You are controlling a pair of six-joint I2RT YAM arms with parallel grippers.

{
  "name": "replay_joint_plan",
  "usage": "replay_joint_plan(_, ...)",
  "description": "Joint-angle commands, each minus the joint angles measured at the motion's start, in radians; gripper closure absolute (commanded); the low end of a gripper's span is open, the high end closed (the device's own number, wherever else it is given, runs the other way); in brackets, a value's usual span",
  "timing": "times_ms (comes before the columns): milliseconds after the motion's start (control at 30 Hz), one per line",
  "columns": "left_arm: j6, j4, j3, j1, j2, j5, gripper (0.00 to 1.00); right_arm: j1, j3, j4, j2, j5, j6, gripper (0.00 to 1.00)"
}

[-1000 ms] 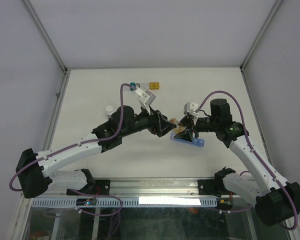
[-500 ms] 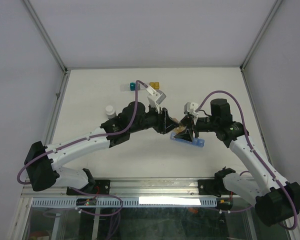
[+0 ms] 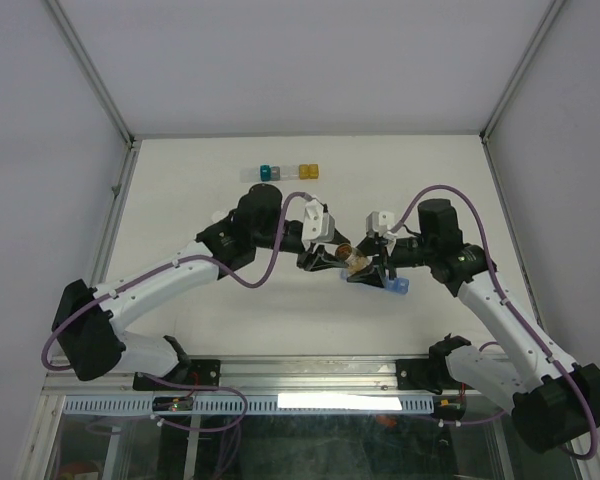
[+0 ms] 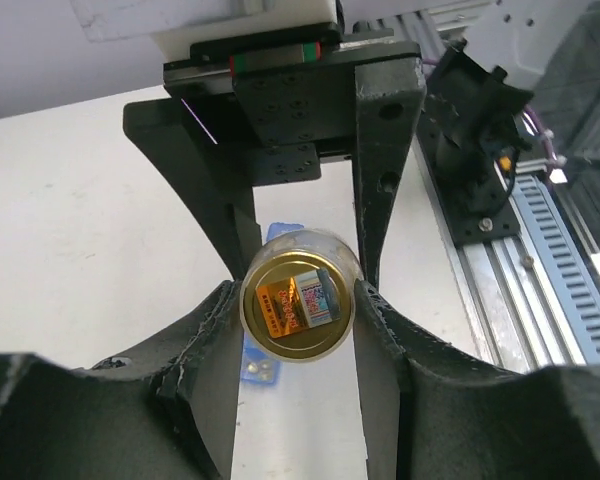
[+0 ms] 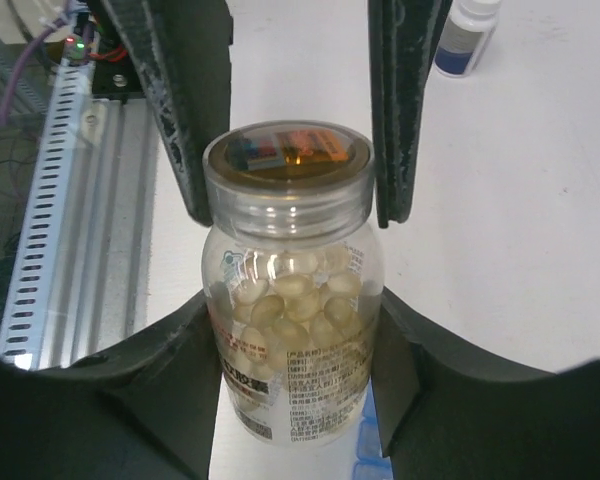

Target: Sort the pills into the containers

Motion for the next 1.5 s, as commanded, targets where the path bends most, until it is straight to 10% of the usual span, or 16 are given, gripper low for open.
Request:
replay_joint_plan(0, 0.278, -0.17, 0.11, 0.1, 0.094, 0.402, 0.64, -0.025, 0.04, 0.074, -0.011, 0.022, 0.072, 1.0)
replay_joint_plan(167, -0.004, 0.084, 0.031, 0.124, 0.037, 0.152, 0.04, -0.025, 0.04, 0.072, -0.012, 0.022, 0.069, 1.0)
replay_joint_plan(433, -0.6, 0.476, -0.266, 0.13, -0.212, -0.156, 0.01, -0.025, 0.038, 0.072, -0.009, 0.021, 0.067, 1.0)
replay_joint_plan(767, -0.692, 0.086, -0.092, -0.068, -0.194, -0.618, 0.2, -0.025, 0.038, 0.074, -0.004, 0.024, 0.069, 1.0)
replay_joint_plan(1133, -0.635, -0.033, 0.061, -0.107, -0.041, -0.582, 0.32, -0.027, 0.038, 0.072, -0.006, 0.023, 0.069, 1.0)
replay_joint_plan(1467, -0.561, -0.056, 0.078, -0.106, -0.017, -0.499, 0.7, -0.027, 0.038, 0.071, -0.006, 0.024, 0.069, 1.0)
